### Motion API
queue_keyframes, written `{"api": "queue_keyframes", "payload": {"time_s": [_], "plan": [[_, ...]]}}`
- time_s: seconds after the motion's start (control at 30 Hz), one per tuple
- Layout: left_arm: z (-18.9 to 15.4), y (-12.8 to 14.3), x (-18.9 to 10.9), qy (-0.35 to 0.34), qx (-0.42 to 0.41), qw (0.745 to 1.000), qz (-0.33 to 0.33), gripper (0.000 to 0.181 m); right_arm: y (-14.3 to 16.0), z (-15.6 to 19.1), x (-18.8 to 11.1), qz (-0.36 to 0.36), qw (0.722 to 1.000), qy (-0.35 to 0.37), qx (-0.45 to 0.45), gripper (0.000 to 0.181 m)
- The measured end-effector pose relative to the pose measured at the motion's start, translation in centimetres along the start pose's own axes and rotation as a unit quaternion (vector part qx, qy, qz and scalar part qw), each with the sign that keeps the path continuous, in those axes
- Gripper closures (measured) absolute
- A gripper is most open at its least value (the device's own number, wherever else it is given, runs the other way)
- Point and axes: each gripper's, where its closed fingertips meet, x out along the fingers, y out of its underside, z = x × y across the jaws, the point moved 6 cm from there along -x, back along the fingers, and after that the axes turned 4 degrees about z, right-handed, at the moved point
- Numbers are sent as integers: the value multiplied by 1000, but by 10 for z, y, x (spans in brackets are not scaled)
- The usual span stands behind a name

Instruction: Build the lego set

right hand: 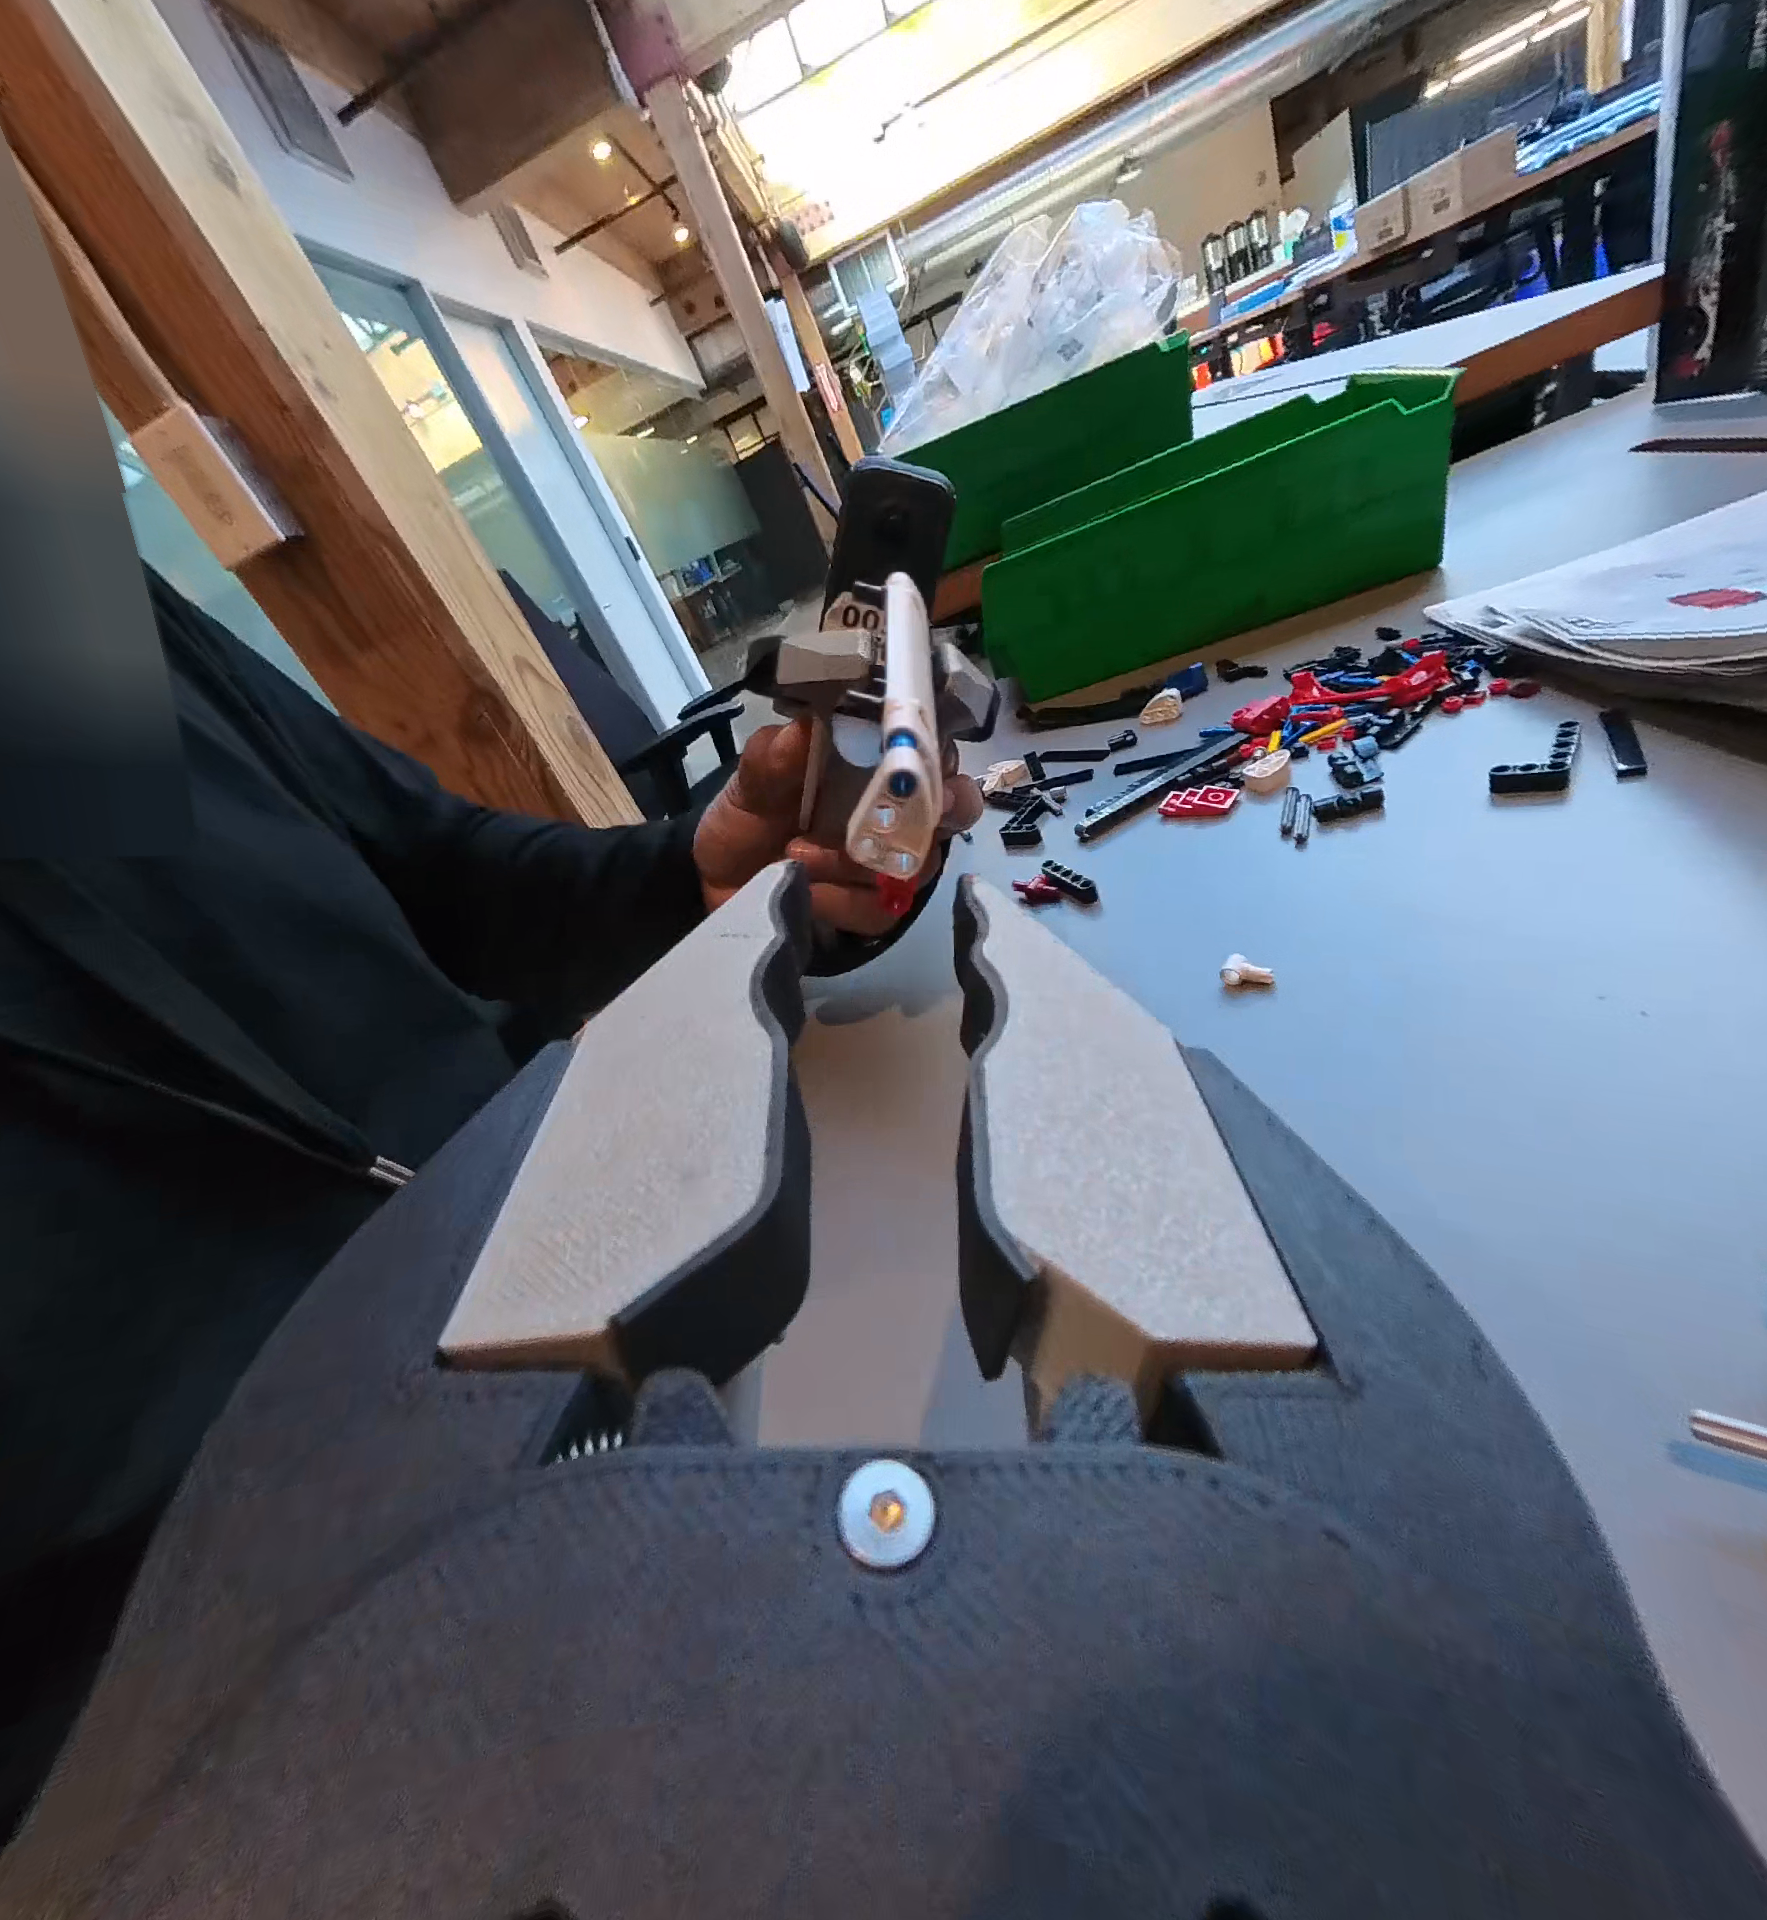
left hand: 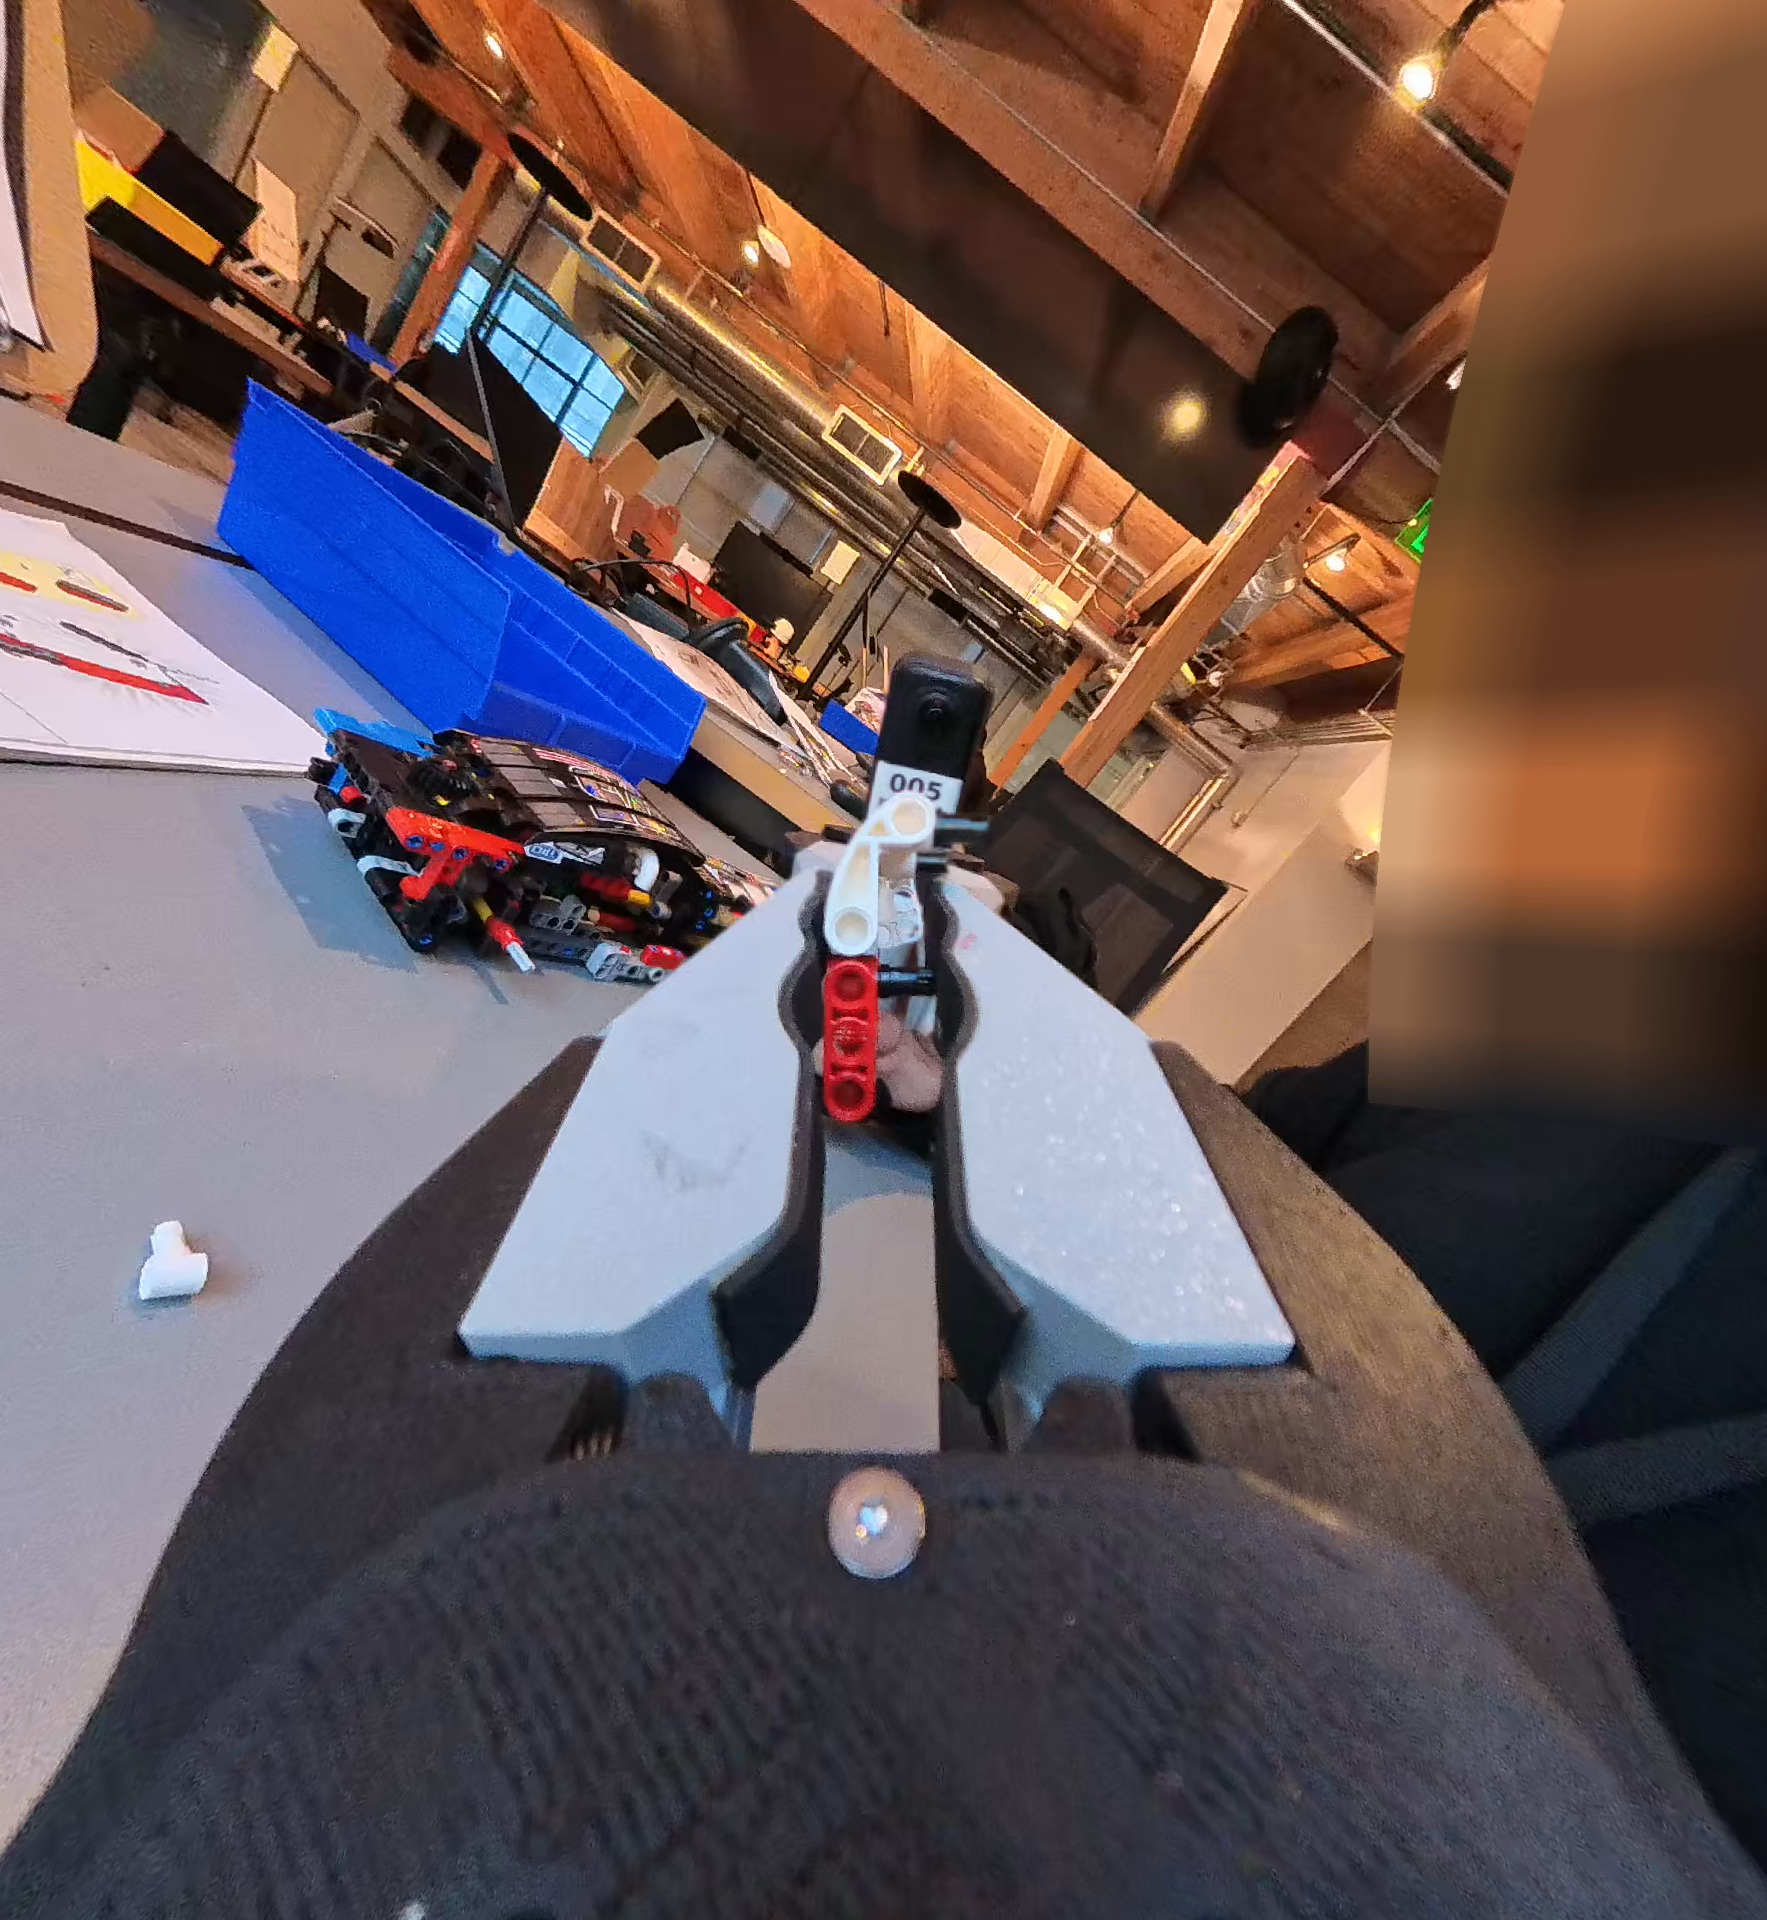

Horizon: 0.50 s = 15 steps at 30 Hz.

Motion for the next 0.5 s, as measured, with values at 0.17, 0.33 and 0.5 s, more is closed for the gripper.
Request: {"api": "queue_keyframes", "payload": {"time_s": [0.17,0.33,0.5], "plan": [[-1,5,4,-5,10,1000,5,166,-1,3,5,9,1000,8,-22,168],[1,10,5,1,-7,1000,9,167,3,3,4,26,999,19,-39,169],[3,16,5,-24,9,998,54,168,10,1,5,77,994,42,-63,168]]}}
